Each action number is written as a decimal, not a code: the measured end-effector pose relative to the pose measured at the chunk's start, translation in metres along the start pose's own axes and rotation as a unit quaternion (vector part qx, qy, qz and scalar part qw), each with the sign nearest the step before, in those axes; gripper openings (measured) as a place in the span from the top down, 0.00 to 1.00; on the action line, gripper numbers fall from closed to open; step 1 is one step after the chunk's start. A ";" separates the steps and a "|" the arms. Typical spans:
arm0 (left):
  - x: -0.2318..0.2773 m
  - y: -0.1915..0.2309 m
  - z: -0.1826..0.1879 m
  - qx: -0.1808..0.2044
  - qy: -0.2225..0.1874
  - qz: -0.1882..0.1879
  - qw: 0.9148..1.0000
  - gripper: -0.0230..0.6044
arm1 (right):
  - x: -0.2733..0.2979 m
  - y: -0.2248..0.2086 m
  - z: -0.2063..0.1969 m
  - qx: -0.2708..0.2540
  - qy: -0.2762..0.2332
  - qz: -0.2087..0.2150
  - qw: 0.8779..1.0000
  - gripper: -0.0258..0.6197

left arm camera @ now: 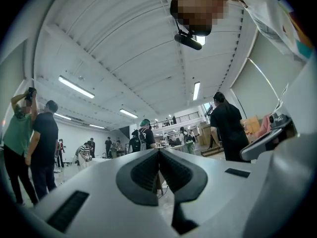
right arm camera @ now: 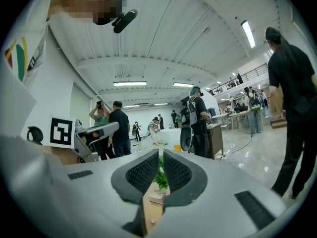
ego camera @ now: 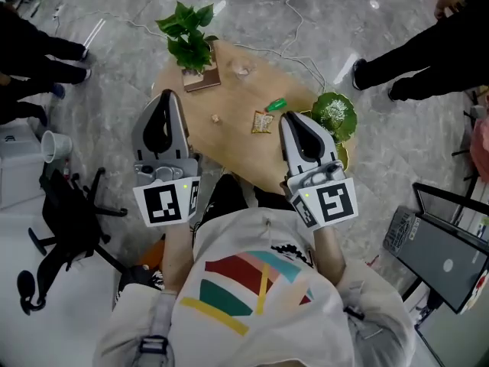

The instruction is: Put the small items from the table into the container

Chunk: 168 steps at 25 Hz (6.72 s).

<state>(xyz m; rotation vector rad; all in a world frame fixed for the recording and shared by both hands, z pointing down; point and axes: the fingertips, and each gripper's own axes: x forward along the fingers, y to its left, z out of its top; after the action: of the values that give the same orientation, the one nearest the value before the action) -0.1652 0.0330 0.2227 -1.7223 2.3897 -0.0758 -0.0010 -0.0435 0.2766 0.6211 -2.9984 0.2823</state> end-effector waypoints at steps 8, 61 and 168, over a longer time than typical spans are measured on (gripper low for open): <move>0.028 0.026 -0.047 -0.018 0.029 -0.016 0.999 0.95 | 0.080 0.007 -0.044 0.030 0.048 -0.018 0.998 0.61; 0.071 -0.025 0.014 -0.052 -0.071 -0.156 0.984 0.95 | 0.070 0.041 0.053 -0.034 -0.069 -0.022 0.997 0.79; 0.068 -0.071 -0.077 -0.054 0.038 -0.211 0.975 0.95 | 0.043 -0.057 -0.076 0.064 0.074 -0.169 0.981 0.94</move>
<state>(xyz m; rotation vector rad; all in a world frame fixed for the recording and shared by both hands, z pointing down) -0.1340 -0.0600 0.3000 -2.2910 2.0677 -0.0749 -0.0149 -0.0972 0.3649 1.0529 -2.6896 0.4763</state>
